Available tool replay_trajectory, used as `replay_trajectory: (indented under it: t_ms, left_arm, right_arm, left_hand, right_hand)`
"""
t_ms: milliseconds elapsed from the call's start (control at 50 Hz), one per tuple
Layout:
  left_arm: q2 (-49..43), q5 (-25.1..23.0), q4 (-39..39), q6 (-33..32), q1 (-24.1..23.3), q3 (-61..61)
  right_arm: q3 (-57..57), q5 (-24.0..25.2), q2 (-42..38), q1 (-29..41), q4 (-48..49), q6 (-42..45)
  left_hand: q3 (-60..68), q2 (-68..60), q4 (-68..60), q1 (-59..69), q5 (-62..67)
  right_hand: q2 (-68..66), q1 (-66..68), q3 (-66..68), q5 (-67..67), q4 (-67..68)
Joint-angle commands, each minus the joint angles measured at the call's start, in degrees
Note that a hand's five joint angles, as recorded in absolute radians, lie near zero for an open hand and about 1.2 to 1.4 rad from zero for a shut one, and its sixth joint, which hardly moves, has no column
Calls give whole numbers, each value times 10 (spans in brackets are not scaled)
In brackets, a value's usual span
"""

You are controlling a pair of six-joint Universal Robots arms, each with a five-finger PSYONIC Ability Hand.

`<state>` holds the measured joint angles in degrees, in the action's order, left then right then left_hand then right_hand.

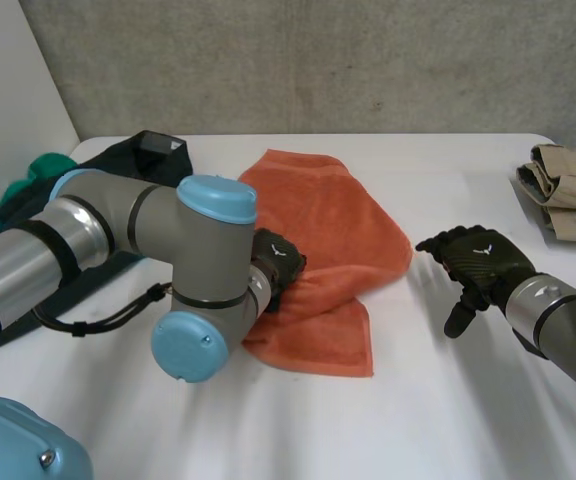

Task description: Fold the laundry.

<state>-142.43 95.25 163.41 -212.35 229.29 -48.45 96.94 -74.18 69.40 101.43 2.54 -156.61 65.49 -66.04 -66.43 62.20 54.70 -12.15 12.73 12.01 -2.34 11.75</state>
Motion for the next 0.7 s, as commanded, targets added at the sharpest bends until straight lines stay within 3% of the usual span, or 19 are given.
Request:
replay_trajectory:
  t_ms: [20,120,180,400,560,580,600,640,700]
  left_arm:
    - [45,7,27,-7,-4,-9]
    - [118,6,34,-5,-3,-39]
    - [167,6,34,-5,-4,-54]
    - [298,6,34,6,-8,-77]
    - [355,6,38,47,-14,-77]
    - [360,6,40,53,-14,-78]
    - [363,6,42,55,-14,-78]
    - [370,6,52,62,-13,-83]
    - [384,6,71,68,-10,-94]
  right_arm:
    - [-22,1,0,4,-1,0]
    - [-71,13,-16,6,-7,-7]
    - [-124,20,-65,18,-7,-19]
    - [-324,23,-257,98,4,-194]
    - [-395,25,-332,145,40,-281]
    - [-398,25,-334,148,40,-287]
    - [-400,24,-335,151,41,-302]
    - [-401,24,-331,151,44,-324]
    - [-390,26,-313,151,50,-370]
  left_hand:
    - [145,-140,-136,178,153]
    - [145,-140,-136,178,153]
    - [145,-140,-136,178,153]
    - [145,-140,-136,178,153]
    - [145,-140,-136,178,153]
    - [145,-140,-136,178,153]
    - [145,-140,-136,178,153]
    - [145,-140,-136,178,153]
    - [145,-140,-136,178,153]
  right_hand:
    - [22,-27,-20,23,-18]
    - [22,-27,-20,23,-18]
    - [22,-27,-20,23,-18]
    - [22,-27,-20,23,-18]
    - [12,-17,-10,13,-7]
    - [-76,70,77,-74,80]
    - [-325,319,326,-323,329]
    - [-677,671,678,-675,681]
    - [-678,673,680,-677,682]
